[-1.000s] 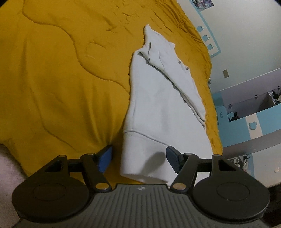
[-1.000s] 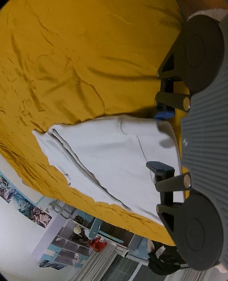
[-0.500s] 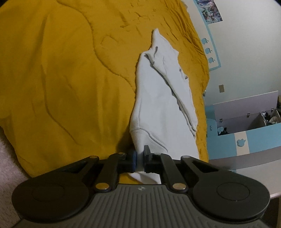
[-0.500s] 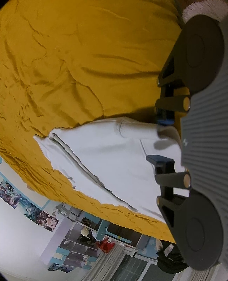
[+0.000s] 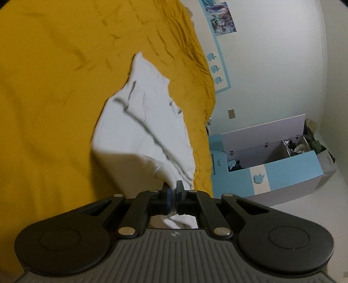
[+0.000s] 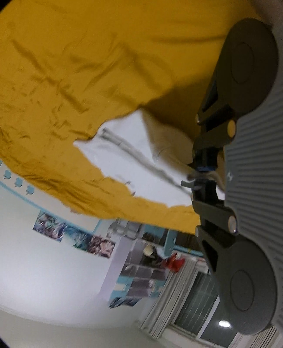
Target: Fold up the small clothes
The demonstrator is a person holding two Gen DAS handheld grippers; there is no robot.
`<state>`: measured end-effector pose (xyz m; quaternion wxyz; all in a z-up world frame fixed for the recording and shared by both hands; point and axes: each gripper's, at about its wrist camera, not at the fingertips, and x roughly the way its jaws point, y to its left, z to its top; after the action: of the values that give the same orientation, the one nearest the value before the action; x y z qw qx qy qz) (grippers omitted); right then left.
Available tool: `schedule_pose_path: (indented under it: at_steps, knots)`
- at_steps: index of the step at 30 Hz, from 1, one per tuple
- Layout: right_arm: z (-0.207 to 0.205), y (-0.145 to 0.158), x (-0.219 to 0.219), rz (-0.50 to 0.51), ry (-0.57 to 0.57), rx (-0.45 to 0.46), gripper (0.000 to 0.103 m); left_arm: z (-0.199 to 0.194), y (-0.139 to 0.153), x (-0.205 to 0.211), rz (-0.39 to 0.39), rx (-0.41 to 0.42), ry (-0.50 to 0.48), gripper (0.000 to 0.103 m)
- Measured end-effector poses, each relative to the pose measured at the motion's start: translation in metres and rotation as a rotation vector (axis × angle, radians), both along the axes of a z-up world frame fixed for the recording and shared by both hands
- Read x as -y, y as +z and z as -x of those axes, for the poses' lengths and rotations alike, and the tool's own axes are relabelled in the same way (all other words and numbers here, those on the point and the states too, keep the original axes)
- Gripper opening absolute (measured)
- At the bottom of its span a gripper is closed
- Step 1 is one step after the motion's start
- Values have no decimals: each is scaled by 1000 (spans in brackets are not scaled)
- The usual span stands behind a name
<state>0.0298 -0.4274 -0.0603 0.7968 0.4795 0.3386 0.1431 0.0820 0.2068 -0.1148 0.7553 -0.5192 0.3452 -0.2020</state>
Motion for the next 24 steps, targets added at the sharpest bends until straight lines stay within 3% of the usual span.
schedule_pose_path:
  at_steps: [8,12,15,18,19,21,22,24]
  knots:
    - [-134,10,-5,-9,-81,52,1,-114,24,-3,-25,68,-41,3]
    - [-227,7,-11,4,-123,40,1,-191,38,0,-96,98,-46,3]
    - [-298,-1,-21,61,-144,26,1,-248,27,2,-101,75,-17,3]
    - [-366,-19,-34,146,-158,-17,2,-308,-4,9,-80,56,-20,7]
    - [-383,-28,-36,167,-165,-52,8,-323,-14,10,-139,29,12,8]
    - [-399,-45,-35,190,-286,-126,32,-333,-26,7,-214,12,98,9]
    - [-397,-49,-32,161,-348,-124,54,-330,-28,3,-206,26,127,9]
    - [-390,-49,-28,103,-319,-49,59,-313,-28,-5,-156,69,158,9]
